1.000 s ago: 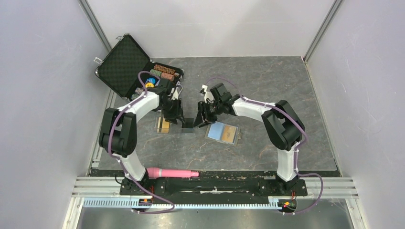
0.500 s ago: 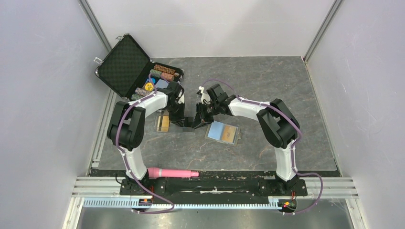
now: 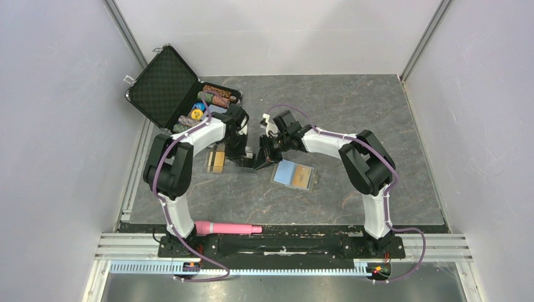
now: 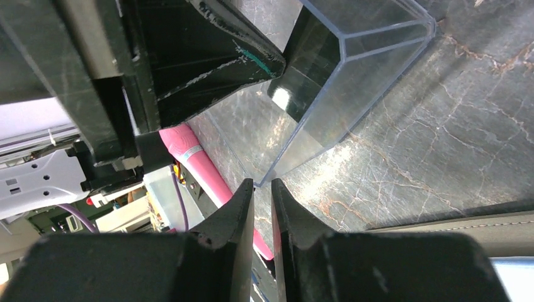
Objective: Put the credit cards into the card holder
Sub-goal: Pick up the credit card from the storage box.
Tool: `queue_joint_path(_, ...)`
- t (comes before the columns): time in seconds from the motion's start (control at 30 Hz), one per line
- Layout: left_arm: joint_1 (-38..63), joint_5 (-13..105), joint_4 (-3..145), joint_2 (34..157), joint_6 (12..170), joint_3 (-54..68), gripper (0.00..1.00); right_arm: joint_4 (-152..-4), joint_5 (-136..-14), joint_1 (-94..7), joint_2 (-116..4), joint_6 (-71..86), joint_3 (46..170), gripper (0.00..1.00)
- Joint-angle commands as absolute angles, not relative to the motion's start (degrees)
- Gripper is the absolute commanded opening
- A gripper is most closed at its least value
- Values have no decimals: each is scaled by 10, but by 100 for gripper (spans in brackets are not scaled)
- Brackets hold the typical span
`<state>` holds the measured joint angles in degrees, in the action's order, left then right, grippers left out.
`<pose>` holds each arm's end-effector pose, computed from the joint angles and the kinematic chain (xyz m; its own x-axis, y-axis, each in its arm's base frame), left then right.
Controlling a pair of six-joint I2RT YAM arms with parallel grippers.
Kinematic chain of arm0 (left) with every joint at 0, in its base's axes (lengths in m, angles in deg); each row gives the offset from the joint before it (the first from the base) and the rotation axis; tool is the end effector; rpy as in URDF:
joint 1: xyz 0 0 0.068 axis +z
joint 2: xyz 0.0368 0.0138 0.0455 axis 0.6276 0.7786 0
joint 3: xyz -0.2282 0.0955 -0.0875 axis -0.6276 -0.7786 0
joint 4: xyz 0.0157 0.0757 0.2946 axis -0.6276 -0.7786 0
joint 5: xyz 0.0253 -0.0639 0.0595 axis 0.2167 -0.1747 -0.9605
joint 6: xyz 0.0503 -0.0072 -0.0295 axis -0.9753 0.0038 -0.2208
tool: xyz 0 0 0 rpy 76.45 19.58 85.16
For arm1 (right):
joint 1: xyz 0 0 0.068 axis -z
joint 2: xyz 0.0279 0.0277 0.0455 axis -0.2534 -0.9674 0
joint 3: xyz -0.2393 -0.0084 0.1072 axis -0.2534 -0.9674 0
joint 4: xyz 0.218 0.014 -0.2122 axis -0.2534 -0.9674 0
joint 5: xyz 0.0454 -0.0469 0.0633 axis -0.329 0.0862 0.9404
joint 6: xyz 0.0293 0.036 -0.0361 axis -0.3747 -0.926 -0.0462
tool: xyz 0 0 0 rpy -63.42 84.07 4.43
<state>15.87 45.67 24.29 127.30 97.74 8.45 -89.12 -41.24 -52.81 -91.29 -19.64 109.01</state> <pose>0.3592 -0.1591 0.1305 -0.9848 0.0888 -0.1490 0.1172 0.9740 -0.1937 0.3450 0.3064 0.1183 -0.9509 -0.2089 -0.2284 -0.3075 0.5542 0.7735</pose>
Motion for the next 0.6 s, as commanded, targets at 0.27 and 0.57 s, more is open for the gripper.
queue_joint_path(0.27, 127, 494, 234, 1265, 959, 149, 3, -890, -423, -530, -913, -182, 1093, 16)
queue_joint_path(0.57, 126, 490, 224, 1274, 953, 157, 27, -892, -423, -530, -912, -180, 1092, 16)
